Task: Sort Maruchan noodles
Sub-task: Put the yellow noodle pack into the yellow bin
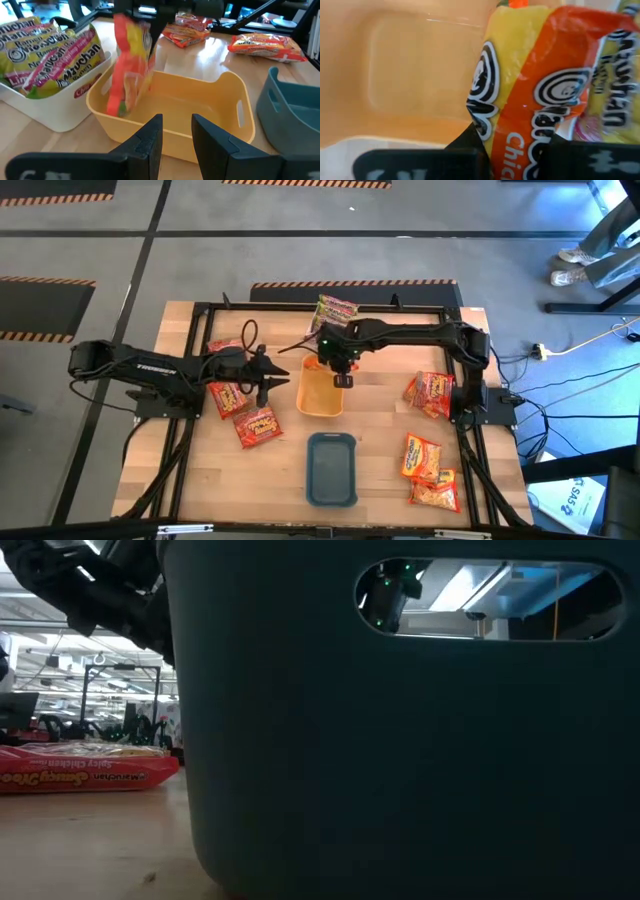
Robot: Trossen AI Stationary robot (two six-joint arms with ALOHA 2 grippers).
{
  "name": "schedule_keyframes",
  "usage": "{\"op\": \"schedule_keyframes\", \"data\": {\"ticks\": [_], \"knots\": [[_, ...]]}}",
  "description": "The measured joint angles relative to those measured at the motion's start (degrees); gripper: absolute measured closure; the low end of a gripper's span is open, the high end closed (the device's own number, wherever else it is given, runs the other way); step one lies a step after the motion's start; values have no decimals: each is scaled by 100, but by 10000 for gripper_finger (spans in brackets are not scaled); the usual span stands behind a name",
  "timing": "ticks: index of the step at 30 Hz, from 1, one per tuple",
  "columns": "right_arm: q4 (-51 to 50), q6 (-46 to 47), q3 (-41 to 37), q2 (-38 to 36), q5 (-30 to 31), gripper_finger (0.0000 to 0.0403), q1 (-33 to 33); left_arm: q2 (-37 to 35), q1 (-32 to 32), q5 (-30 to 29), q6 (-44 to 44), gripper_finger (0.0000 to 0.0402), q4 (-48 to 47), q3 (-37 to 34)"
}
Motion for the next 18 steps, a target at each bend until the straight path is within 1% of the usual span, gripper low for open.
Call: {"op": "schedule_keyframes", "data": {"ticks": [6, 8, 10, 15, 18], "knots": [[93, -2, 0, 81, 153, 360, 2, 2, 0, 0, 73, 303, 121, 0], [199, -2, 0, 81, 148, 350, 2, 2, 0, 2, 113, 303, 188, 0], [220, -4, 0, 81, 151, 329, 2, 2, 0, 2, 155, 303, 283, 0], [283, -60, 0, 81, 153, 248, 1, 2, 0, 41, 219, 303, 350, 0], [417, -115, 1, 81, 328, 205, 2, 2, 0, 40, 221, 303, 355, 0]]}}
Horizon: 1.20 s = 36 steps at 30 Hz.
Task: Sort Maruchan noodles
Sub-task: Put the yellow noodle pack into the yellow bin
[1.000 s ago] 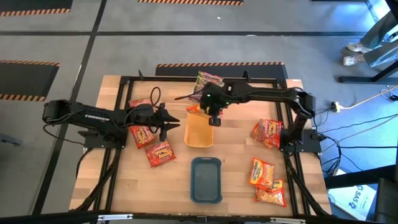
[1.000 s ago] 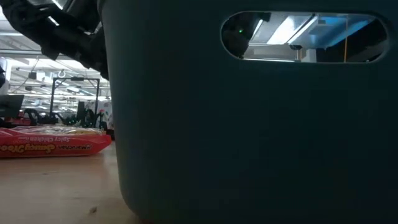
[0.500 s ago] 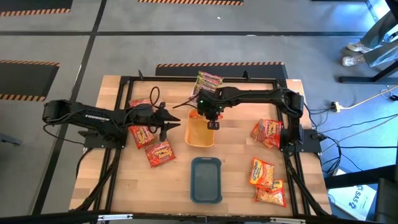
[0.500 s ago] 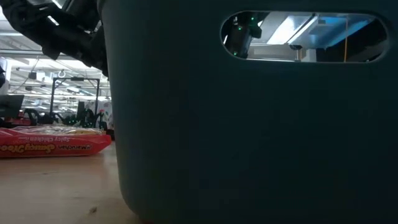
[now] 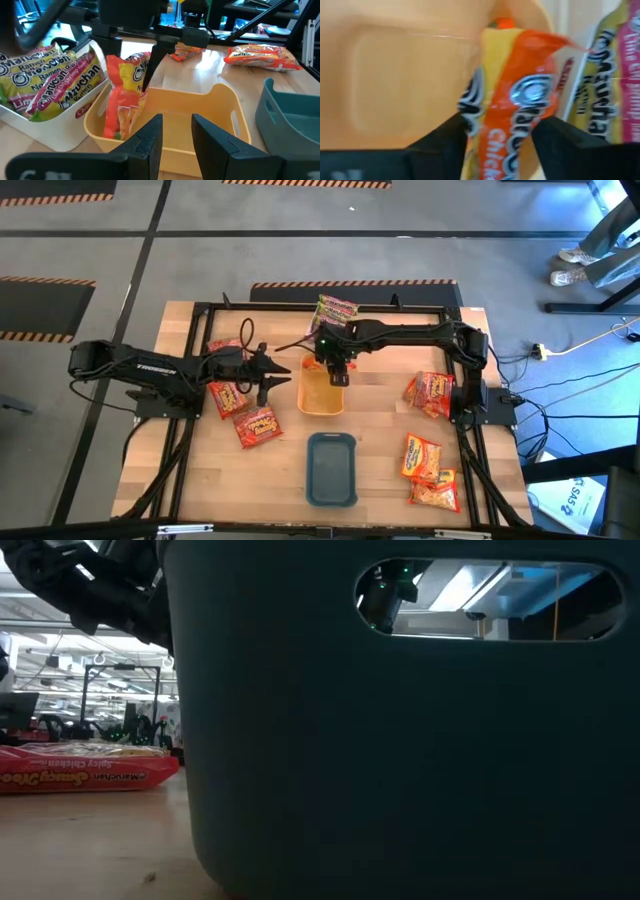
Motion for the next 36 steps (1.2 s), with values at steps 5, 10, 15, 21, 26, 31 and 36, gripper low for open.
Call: {"op": "schedule_keyframes", "data": {"ticks": [5, 10, 15, 21, 26, 31, 36], "knots": [[22, -83, 110, 0, 179, 163, -2, 0, 0, 3, 2, 303, 108, 0], [30, -161, 178, 0, 166, 162, 0, 1, 0, 3, 39, 303, 116, 0], [187, -169, 178, 0, -366, 198, -7, 2, 0, 7, 37, 303, 209, 0], [378, -199, 178, 0, -837, 291, -7, 2, 0, 7, 37, 303, 207, 0], [378, -303, 178, 0, -835, 389, -13, 2, 0, 8, 7, 303, 209, 0], [17, -350, 296, 0, -939, 388, -4, 2, 0, 8, 4, 303, 209, 0], [-365, -444, 544, -13, -1093, 398, -2, 2, -2, 8, 2, 303, 231, 0]]}}
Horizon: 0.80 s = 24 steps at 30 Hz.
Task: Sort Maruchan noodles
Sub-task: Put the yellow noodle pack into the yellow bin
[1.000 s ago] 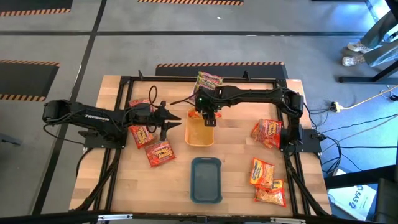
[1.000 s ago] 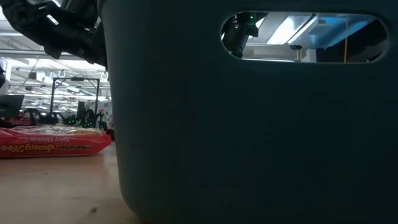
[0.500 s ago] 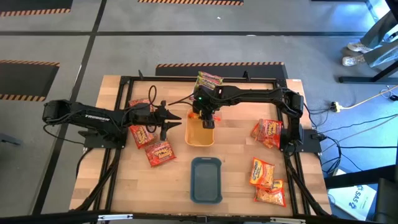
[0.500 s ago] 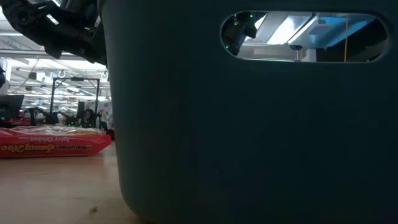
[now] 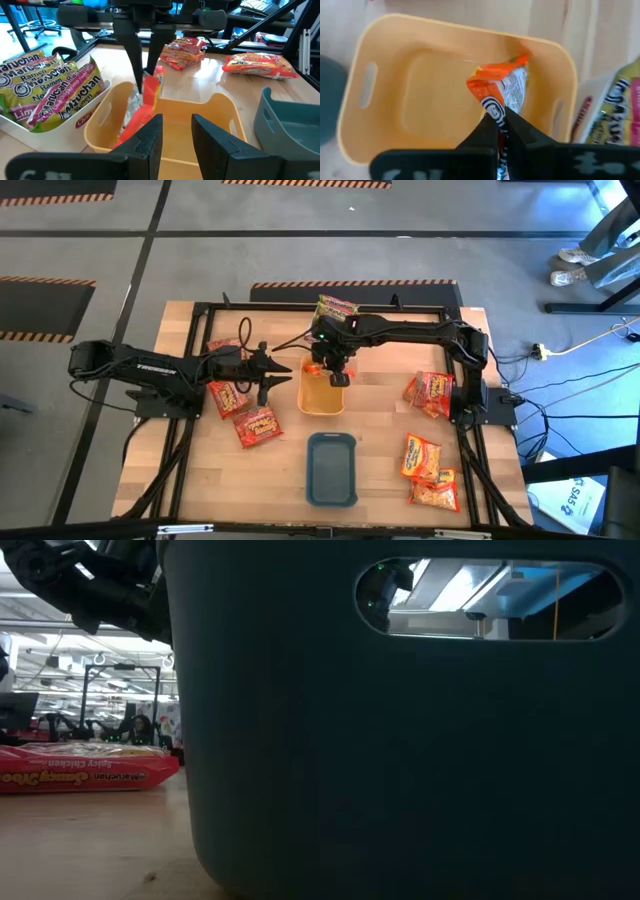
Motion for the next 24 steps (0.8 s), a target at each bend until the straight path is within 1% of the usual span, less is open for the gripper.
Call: {"op": "schedule_keyframes", "data": {"ticks": [2, 5, 8, 12, 13, 16, 20, 22, 24], "knots": [[40, -18, 12, 0, -36, 397, -12, 0, 0, 0, -2, 303, 2, 0], [312, -37, -59, 0, 157, 401, -75, 0, 0, 0, -2, 303, 4, 0], [610, 3, -164, 82, 168, 398, -136, 20, 0, 0, -4, 303, 3, -2], [1015, 139, -336, 156, 632, 385, -164, 20, -2, 1, -13, 303, 4, -2], [942, 137, -352, 164, 721, 378, -160, 20, -2, 0, -13, 303, 7, -2], [1112, 137, -352, 164, 958, 343, -149, 20, -2, 0, 14, 303, 18, -2], [1223, 132, -311, 89, 1196, 274, -149, 20, -2, 0, 20, 303, 58, -2], [960, 132, -194, 48, 1284, 242, -149, 20, -2, 0, 17, 303, 70, -2], [645, 132, -54, -15, 1227, 215, -146, 20, 2, -1, 17, 303, 99, -2]]}}
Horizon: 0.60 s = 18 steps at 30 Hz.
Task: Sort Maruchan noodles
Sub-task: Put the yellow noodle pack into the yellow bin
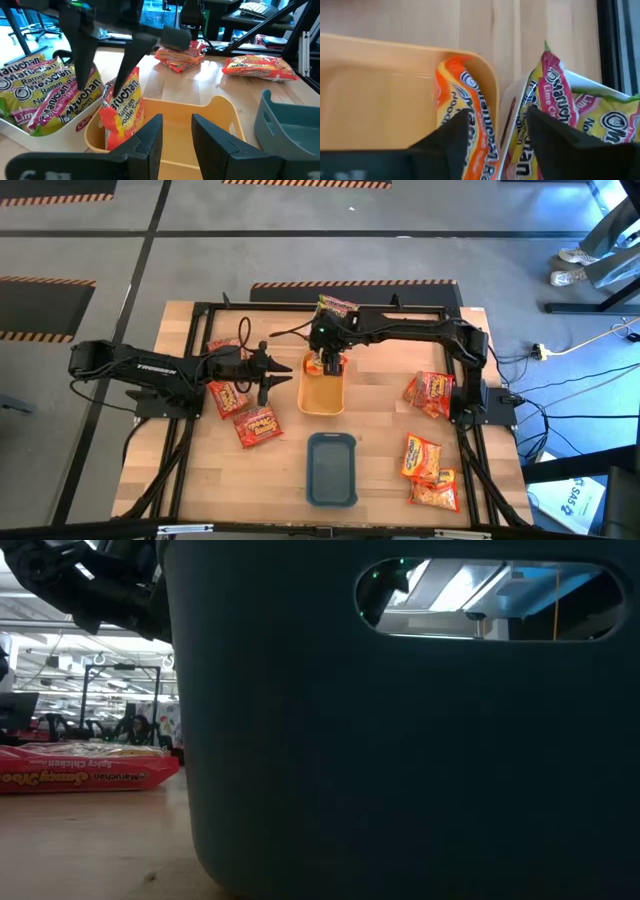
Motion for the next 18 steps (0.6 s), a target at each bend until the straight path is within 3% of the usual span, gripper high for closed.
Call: {"op": "schedule_keyframes", "data": {"ticks": [4, 8, 13, 18], "knots": [[-918, 143, 67, -519, -530, 180, 68, 0, 0, -43, 12, 303, 68, 0], [-1943, 545, -153, -1319, -971, 170, 164, 0, 0, -322, -102, 303, 174, 0], [-1882, 1492, -1326, -2748, -1017, 169, 201, 67, 0, -323, -161, 294, 181, 0], [-1764, 2856, -2891, -4163, -969, 168, 298, 340, -2, -137, -186, 261, 262, -2]]}}
